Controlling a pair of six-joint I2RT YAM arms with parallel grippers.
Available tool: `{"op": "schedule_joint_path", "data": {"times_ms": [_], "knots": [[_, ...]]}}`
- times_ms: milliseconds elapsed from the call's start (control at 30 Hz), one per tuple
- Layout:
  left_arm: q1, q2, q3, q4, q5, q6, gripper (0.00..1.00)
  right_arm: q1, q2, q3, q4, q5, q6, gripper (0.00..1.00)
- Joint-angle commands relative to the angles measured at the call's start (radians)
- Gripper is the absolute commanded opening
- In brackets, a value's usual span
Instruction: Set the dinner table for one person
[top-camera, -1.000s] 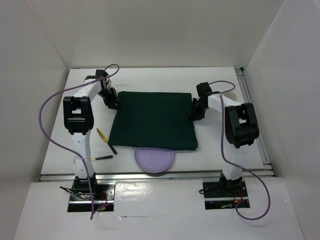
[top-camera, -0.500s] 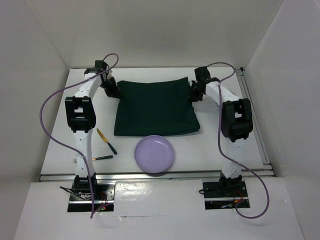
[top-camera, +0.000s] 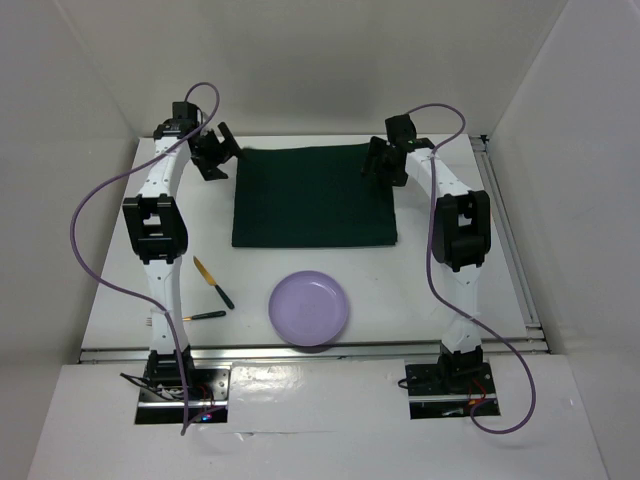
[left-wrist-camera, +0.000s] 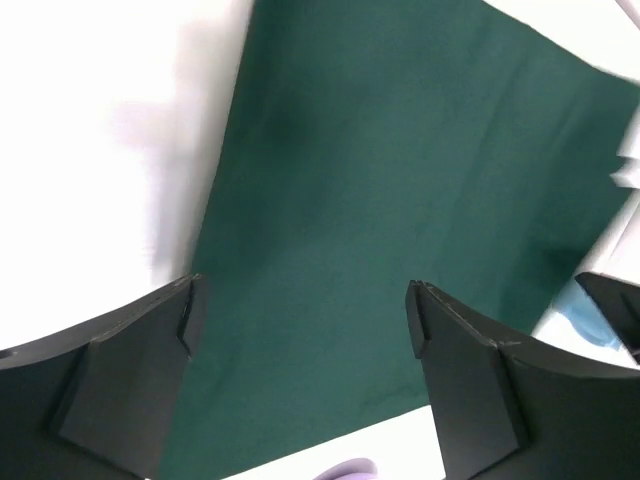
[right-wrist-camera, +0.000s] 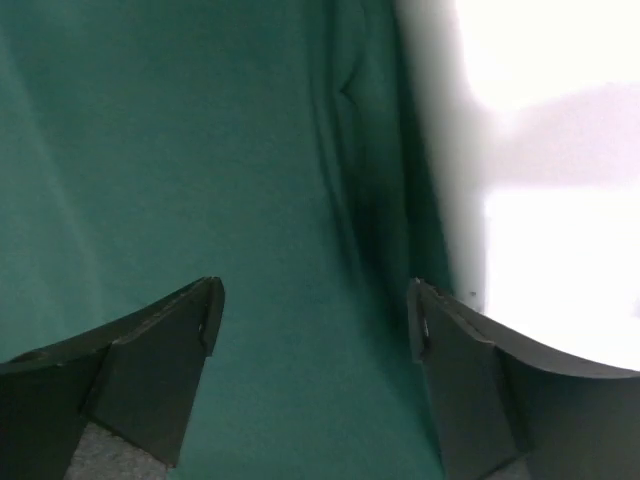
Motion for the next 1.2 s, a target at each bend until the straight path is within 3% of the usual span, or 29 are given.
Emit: {"op": "schedule_joint_path", "data": {"times_ms": [0,200,233,300,333,400,467,533,567,800,967,1167], "knots": [[0.03,-0.032,0.02,-0.002,-0.003,0.026,1.0,-0.01,-0.085,-0.015,-0.022,0.047,-0.007,0.87],[0.03,-0.222,-0.187,-0.033,-0.128,0.074,1.0,-0.01,-0.263,-0.154,-0.013,0.067,0.021,0.85],[0.03,-0.255,-0.23,-0.033,-0.141,0.083,1.0,-0.01,-0.285,-0.183,-0.022,0.067,0.03,0.73],[0.03,-0.347,-0.386,-0.033,-0.151,0.083,0.9,-0.01,-0.355,-0.296,-0.022,0.058,0.073,0.6],[0.03,-0.376,-0.442,-0.015,-0.151,0.083,0.87,-0.01,-0.381,-0.346,-0.011,0.034,0.087,0.48],[0.03,-0.446,-0.604,0.013,-0.151,0.057,0.83,-0.01,-0.456,-0.5,0.019,0.007,0.136,0.42],[0.039,-0.473,-0.731,0.065,-0.107,0.043,0.84,-0.01,-0.495,-0.594,0.056,-0.035,0.174,0.44],[0.039,-0.473,-0.775,0.08,-0.083,0.032,0.88,-0.019,-0.504,-0.663,0.056,-0.062,0.184,0.64],[0.039,-0.464,-0.775,0.081,-0.083,0.032,0.88,-0.019,-0.492,-0.664,0.045,-0.051,0.184,0.68],[0.048,-0.39,-0.708,0.081,-0.096,0.034,0.84,-0.019,-0.356,-0.595,0.018,0.102,0.122,0.69],[0.029,-0.338,-0.632,0.044,-0.145,0.044,0.83,-0.019,-0.286,-0.544,0.055,0.089,0.082,0.69],[0.029,-0.316,-0.611,0.024,-0.145,0.063,0.83,-0.019,-0.24,-0.475,0.042,0.099,0.046,0.62]]}}
